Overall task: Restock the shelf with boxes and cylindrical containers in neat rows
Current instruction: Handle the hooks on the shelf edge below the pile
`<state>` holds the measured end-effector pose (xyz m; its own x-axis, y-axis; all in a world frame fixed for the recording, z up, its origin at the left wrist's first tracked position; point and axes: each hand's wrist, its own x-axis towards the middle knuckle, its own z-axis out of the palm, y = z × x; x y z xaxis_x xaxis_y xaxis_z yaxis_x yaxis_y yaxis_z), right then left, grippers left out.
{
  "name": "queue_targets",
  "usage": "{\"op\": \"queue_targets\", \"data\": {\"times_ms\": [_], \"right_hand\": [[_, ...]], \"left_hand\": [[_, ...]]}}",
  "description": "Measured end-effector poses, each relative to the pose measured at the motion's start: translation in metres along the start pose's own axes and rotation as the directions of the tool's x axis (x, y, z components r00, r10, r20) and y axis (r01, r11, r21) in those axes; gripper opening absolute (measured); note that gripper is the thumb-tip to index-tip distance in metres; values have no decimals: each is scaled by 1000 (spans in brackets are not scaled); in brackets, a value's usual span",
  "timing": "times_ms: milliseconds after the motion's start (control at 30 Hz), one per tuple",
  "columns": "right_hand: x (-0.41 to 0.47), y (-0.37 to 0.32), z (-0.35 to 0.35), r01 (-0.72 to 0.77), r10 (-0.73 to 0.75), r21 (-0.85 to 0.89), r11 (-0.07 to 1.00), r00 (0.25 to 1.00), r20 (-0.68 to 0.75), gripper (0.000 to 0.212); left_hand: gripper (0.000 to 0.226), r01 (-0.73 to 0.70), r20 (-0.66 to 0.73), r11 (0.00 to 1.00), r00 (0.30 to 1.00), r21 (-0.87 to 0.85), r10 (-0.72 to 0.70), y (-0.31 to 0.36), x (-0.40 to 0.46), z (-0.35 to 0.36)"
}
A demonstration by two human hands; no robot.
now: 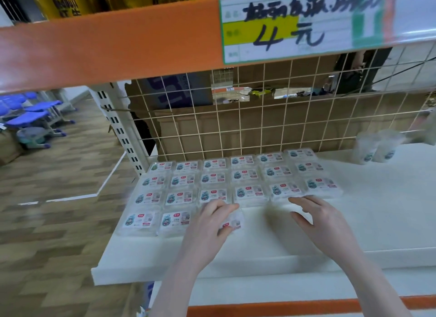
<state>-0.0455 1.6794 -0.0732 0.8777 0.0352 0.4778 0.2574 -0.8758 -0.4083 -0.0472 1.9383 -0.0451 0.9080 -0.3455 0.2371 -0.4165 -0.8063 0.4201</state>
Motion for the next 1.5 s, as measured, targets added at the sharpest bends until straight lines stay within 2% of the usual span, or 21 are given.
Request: {"op": "queue_targets", "data": {"times_ms": [167,333,400,533,667,1067,1500], "right_hand": [[3,5,-1,8,-8,2,1000,1000,-9,32],[5,9,-4,7,-7,-5,1000,1000,-15,28],[6,9,-4,11,-11,-10,1000,1000,-25,29],[4,10,-3,41,-42,-21,999,998,-50,30],[2,11,-4,39,-39,-10,999,998,-57,30],[-3,5,0,21,-21,0,1000,999,-29,29],[-7,2,11,26,-27,-21,999,1000,-12,35]], "left_hand": [[36,16,0,993,1000,-116,-16,-4,5,-3],[33,66,93,976,995,-207,-48,-4,6,-8],[33,56,97,985,994,-161,-41,-2,6,-8],[36,-26,-21,1000,999,7,26,-3,7,-3],[31,-113,-53,989,992,91,118,-7,4,7],[29,-216,-178,960,952,180,248,-23,-11,23],[29,-159,-252,978,949,133,188,-40,-14,27]]}}
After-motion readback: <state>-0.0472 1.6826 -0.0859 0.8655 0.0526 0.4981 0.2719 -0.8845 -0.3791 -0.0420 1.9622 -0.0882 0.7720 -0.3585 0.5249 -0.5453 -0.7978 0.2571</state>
